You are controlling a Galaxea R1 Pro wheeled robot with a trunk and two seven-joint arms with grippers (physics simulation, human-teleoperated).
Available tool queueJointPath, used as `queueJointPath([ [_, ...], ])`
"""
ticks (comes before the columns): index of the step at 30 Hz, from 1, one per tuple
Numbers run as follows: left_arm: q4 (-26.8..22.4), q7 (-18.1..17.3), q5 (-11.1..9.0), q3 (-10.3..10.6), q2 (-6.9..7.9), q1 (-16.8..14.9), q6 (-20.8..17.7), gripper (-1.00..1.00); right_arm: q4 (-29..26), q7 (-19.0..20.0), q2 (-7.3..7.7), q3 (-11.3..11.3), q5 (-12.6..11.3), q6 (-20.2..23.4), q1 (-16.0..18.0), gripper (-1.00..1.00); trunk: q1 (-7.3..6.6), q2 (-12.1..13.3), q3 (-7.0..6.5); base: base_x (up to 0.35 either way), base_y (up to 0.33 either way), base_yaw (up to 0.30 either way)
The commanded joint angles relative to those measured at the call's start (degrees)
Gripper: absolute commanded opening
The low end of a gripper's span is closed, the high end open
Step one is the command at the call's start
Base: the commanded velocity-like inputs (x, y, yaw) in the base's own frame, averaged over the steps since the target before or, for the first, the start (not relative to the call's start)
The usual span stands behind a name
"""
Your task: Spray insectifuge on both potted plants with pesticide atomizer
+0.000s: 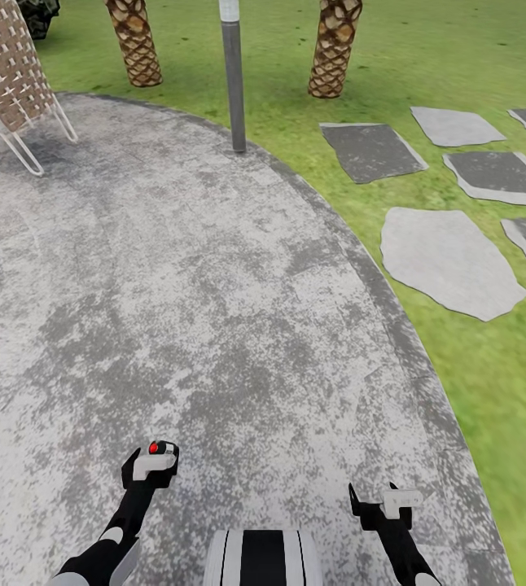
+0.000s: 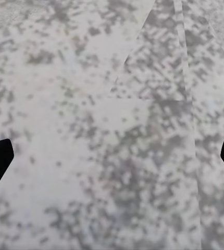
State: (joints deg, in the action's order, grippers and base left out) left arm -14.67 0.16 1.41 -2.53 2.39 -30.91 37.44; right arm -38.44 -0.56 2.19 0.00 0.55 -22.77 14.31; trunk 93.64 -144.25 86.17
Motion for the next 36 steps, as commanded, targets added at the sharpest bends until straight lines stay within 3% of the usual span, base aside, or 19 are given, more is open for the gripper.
queueJointPath([
  [1,0.1,0.0,0.2,-0.2,-0.02,0.0,0.2,1.0,0.0,-0.1,-0.01,0.0,0.1,-0.2,0.0,1.0,-0.01,0.0,0.03,0.0,0.0,0.0],
  [32,0.2,0.0,0.3,-0.1,-0.07,0.0,0.1,1.0,0.0,-0.1,0.0,0.0,0.1,-0.2,0.0,1.0,-0.01,0.0,0.03,0.005,0.0,0.0],
  [33,0.2,-0.1,0.3,-0.1,-0.13,0.0,0.1,-1.0,0.0,-0.1,0.0,-0.1,0.1,-0.2,0.0,1.0,-0.01,0.0,0.03,0.0,0.0,0.0],
  [36,0.2,0.0,0.3,-0.1,-0.19,0.0,0.0,-1.0,0.0,-0.1,0.0,-0.1,0.1,-0.2,0.0,1.0,-0.01,0.0,0.03,0.0,0.0,0.0],
])
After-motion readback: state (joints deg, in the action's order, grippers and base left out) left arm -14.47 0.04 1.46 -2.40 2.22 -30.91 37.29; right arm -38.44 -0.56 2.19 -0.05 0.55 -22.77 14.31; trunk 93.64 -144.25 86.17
